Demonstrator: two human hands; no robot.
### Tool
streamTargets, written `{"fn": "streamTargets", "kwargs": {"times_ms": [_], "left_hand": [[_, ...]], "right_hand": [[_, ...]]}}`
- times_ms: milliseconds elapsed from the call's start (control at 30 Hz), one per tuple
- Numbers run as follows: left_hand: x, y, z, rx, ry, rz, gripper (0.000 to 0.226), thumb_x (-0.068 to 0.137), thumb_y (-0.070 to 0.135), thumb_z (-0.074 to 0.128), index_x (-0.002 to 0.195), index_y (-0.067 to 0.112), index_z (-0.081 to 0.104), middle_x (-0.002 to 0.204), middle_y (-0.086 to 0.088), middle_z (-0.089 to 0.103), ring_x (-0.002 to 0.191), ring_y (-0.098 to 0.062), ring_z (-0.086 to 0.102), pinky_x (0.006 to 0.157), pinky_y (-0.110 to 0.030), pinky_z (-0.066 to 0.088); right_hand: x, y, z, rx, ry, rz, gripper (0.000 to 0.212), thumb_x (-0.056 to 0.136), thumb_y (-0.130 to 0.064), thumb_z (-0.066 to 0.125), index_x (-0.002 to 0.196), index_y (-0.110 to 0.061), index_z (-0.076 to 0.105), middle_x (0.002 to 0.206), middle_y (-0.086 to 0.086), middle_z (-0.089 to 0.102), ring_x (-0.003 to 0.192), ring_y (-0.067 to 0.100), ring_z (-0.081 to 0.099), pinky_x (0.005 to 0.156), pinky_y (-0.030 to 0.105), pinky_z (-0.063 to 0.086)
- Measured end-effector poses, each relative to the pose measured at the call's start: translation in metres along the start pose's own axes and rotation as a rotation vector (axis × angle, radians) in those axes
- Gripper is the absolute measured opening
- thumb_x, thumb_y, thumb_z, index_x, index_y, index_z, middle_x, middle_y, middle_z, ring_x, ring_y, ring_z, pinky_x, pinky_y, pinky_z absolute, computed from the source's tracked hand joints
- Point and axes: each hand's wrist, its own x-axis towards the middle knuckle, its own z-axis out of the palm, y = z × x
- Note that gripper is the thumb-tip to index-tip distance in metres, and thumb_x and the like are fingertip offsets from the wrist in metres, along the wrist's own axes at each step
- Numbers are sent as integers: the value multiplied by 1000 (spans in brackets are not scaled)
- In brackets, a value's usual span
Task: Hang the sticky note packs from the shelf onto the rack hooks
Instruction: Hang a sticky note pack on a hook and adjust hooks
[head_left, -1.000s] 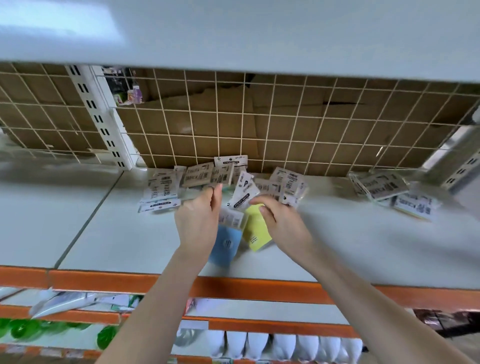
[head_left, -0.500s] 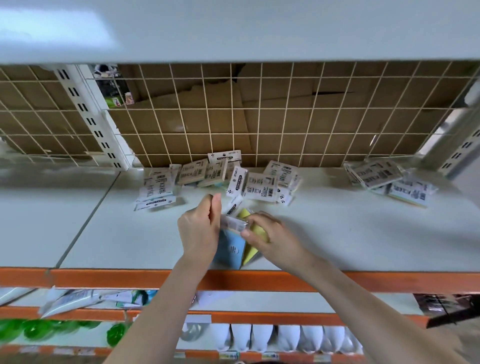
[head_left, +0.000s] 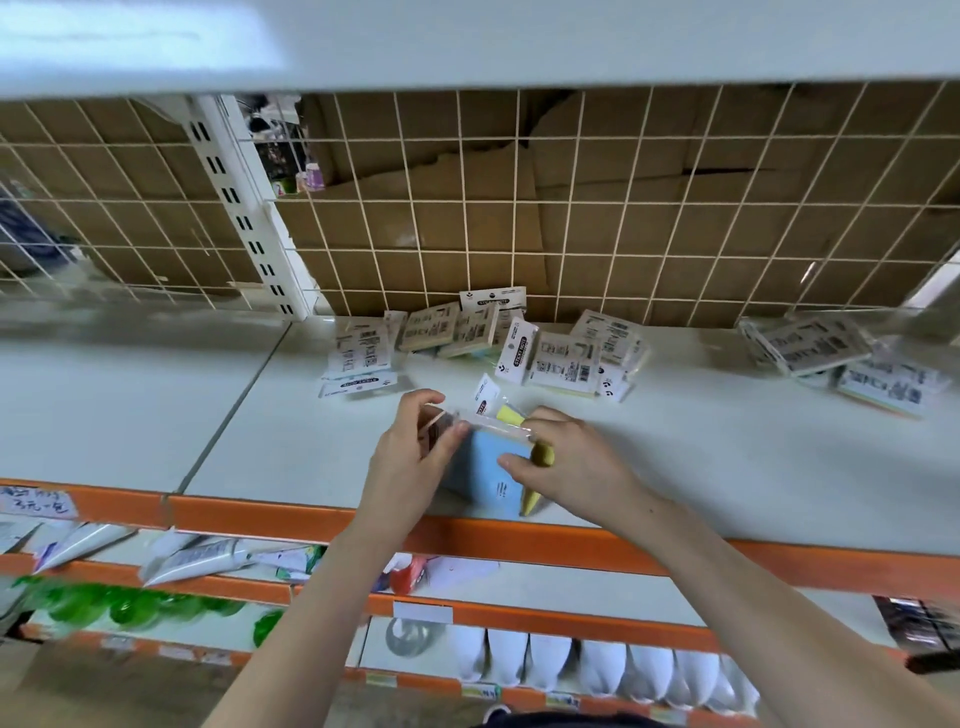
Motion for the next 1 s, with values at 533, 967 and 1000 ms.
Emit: {"fn": "streamTargets", "kwargs": {"times_ms": [533,967,1000], "left_hand": [[0,74,41,-564,38,-359,6,90,12,63,90,6,64,86,-8,69,78,-19,70,59,-25,57],[-5,158,96,-509,-83,-129,22,82,7,70,86,28,68,92,-4,72,92,-22,67,83,-40,56],[-8,168,102,-492,-88,-98,23,83,7,70,85,30,68,91,1,72,91,-18,67,84,-40,56]], "right_hand": [[-20,27,-9,964,359,375,7,88,-18,67,90,-11,68,79,-2,74,73,7,68,67,21,54],[-91,76,-104,645,562,278,23,92,-28,60,71,-21,58,58,-16,50,53,-4,45,52,11,34],[-95,79,-109,621,564,275,31,93,-26,60,64,-21,50,50,-16,44,48,-2,40,48,11,30]]}}
